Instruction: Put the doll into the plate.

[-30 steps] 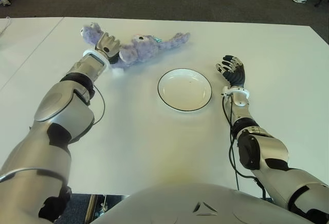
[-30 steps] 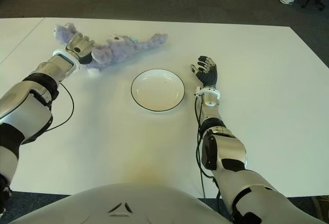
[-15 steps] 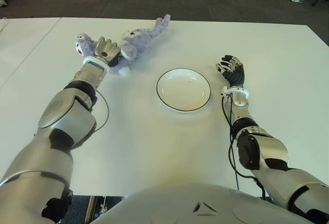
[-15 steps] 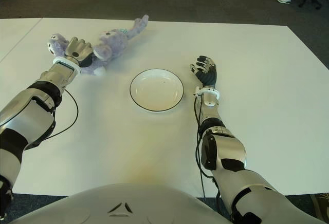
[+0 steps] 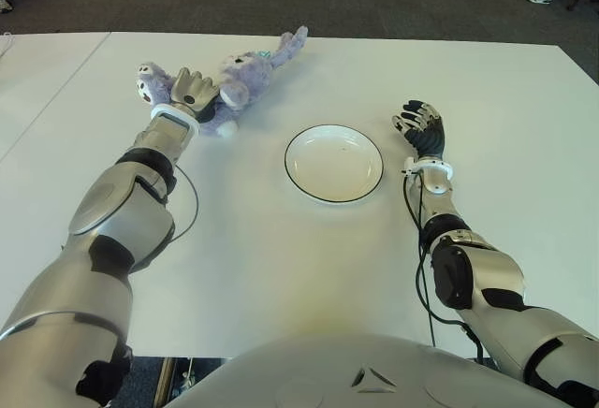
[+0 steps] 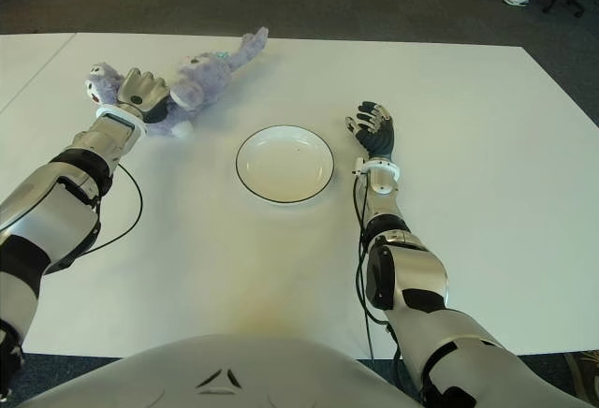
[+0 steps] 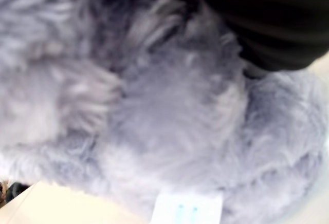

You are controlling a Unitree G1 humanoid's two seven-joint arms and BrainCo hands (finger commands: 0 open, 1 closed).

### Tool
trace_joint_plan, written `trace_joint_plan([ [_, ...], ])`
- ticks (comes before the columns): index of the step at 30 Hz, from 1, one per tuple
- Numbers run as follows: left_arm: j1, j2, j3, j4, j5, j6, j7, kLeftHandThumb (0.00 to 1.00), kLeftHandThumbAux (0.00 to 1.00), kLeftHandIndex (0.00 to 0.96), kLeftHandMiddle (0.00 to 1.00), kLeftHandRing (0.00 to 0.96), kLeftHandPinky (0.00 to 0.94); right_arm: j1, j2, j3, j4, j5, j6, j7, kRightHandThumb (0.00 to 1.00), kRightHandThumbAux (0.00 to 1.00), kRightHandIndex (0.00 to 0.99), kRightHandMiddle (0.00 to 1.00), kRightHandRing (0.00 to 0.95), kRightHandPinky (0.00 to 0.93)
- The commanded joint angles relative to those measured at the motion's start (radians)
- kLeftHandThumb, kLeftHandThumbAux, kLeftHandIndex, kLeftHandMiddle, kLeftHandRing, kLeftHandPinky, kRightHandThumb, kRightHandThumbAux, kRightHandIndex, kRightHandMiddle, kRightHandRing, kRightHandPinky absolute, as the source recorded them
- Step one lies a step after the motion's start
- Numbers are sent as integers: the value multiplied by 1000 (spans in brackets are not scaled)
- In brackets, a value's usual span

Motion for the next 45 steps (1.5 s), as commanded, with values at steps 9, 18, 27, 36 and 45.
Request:
trace_joint_plan([
  [9, 100, -53, 128, 1, -160, -52, -141, 850, 665, 406, 541, 738, 760, 210, 73, -37, 139, 44, 146, 15, 430, 882, 269, 291, 281, 280],
  [18, 63, -4, 125, -24, -156, -104, -96, 849, 668, 397, 530, 744, 731, 212, 70, -30, 139, 36, 151, 12, 347, 879, 256, 280, 270, 261],
  [27, 23, 9, 138, -45, -162, -145, -41, 851, 669, 395, 530, 769, 732, 213, 68, -25, 140, 29, 150, 5, 320, 883, 251, 285, 273, 273],
  [36, -32, 39, 169, -98, -164, -166, -21, 851, 669, 395, 532, 788, 709, 210, 66, -23, 141, 28, 158, 5, 353, 890, 265, 291, 278, 275],
  [45, -20, 86, 217, -252, -172, -155, -10, 851, 669, 397, 536, 790, 735, 209, 66, -21, 141, 28, 159, 9, 324, 888, 259, 289, 276, 269],
])
